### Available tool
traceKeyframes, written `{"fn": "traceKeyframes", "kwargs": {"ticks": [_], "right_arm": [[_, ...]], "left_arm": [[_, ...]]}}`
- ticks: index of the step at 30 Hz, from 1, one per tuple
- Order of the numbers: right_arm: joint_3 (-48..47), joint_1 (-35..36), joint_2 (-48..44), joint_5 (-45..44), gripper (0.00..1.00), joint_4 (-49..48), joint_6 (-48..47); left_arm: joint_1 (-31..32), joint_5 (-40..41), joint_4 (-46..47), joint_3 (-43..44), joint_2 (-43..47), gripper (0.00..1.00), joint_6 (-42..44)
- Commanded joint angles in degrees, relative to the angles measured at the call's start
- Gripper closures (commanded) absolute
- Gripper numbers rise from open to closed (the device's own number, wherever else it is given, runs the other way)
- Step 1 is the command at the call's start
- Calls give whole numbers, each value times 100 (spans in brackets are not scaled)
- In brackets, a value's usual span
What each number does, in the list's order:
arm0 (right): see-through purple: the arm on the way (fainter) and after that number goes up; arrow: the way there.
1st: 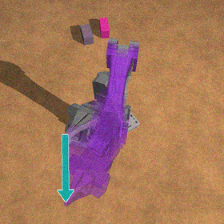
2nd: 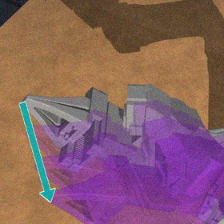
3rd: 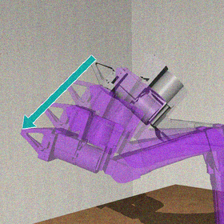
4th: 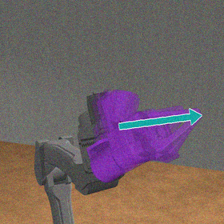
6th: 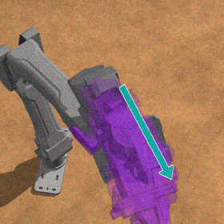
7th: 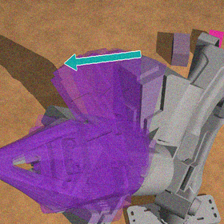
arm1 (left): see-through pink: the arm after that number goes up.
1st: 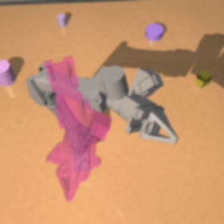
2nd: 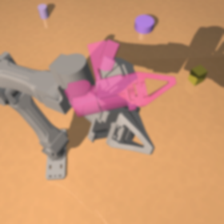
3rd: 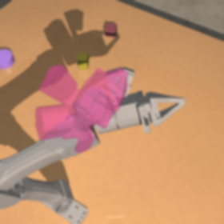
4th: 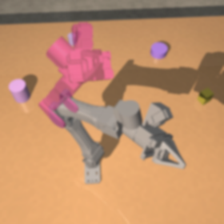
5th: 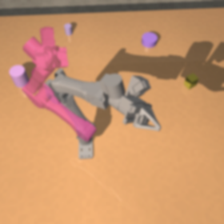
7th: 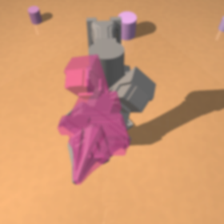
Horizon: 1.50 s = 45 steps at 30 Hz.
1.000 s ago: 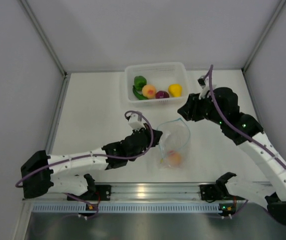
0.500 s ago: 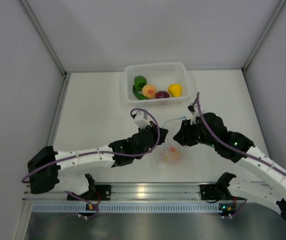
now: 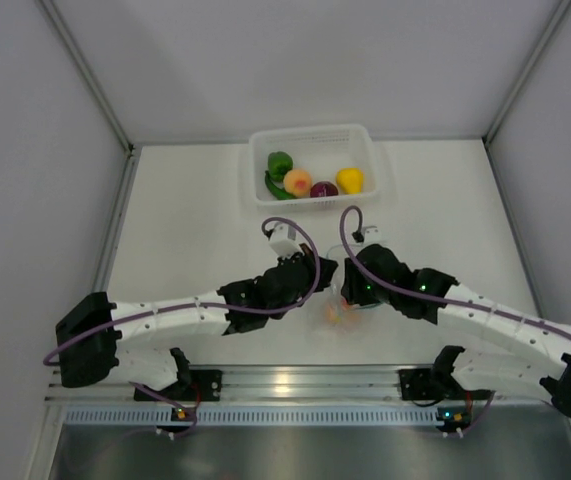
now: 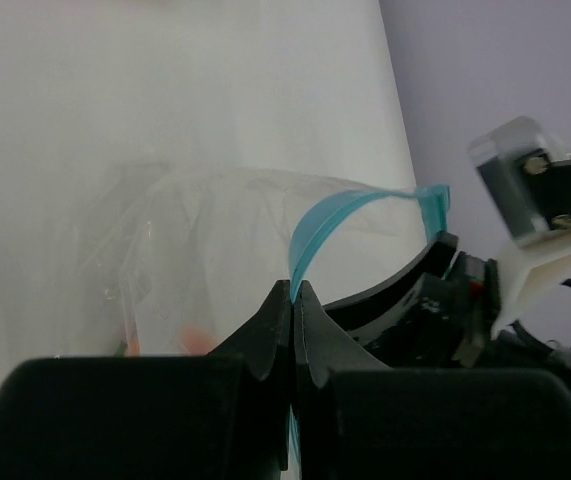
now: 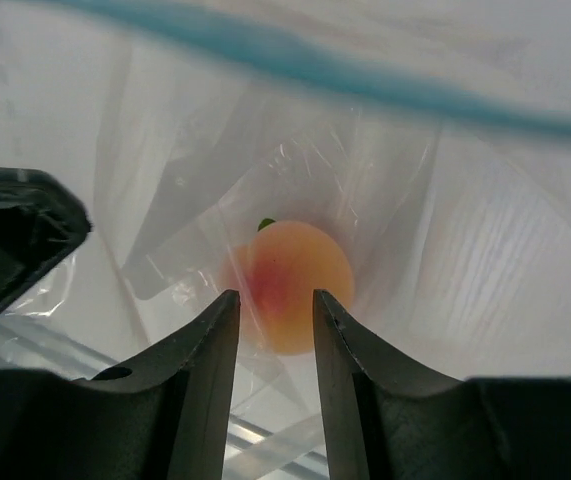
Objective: Open the zip-top bag and remove the fake food
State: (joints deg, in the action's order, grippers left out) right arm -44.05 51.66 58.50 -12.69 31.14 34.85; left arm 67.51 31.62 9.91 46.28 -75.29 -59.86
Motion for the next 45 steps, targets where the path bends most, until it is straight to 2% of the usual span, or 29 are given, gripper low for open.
{"fn": "traceKeyframes", "kwargs": {"ticks": [1, 6, 10, 16, 24, 32, 39, 43, 45], "right_arm": [[239, 257, 240, -585, 63, -398, 294], [362, 424, 434, -612, 58, -477, 364], [740, 450, 189, 203, 54, -1300, 312], [942, 450, -14, 731, 51, -1794, 338], [1030, 547, 451, 917, 48, -2663, 356], [986, 793, 891, -418, 46, -3332, 795], [1267, 978, 611, -1718, 46, -3448, 1401], [1215, 978, 303, -2525, 46, -2606, 1393], [1057, 978, 118, -2843, 44, -1798, 1314]], "left_arm": [[26, -164, 231, 223, -21, 100, -35], [26, -314, 230, 311, 31, 100, -17], [17, -288, 239, 390, 111, 100, 53], [-44, -375, 231, 505, 155, 100, 176], [-62, -437, 239, 505, -82, 100, 80], [-97, -534, 248, 373, -144, 100, -105], [-97, -709, 239, 338, 58, 100, -61], [-97, -1077, 231, 522, 102, 100, 184], [-88, -1280, 239, 741, 41, 100, 281]]}}
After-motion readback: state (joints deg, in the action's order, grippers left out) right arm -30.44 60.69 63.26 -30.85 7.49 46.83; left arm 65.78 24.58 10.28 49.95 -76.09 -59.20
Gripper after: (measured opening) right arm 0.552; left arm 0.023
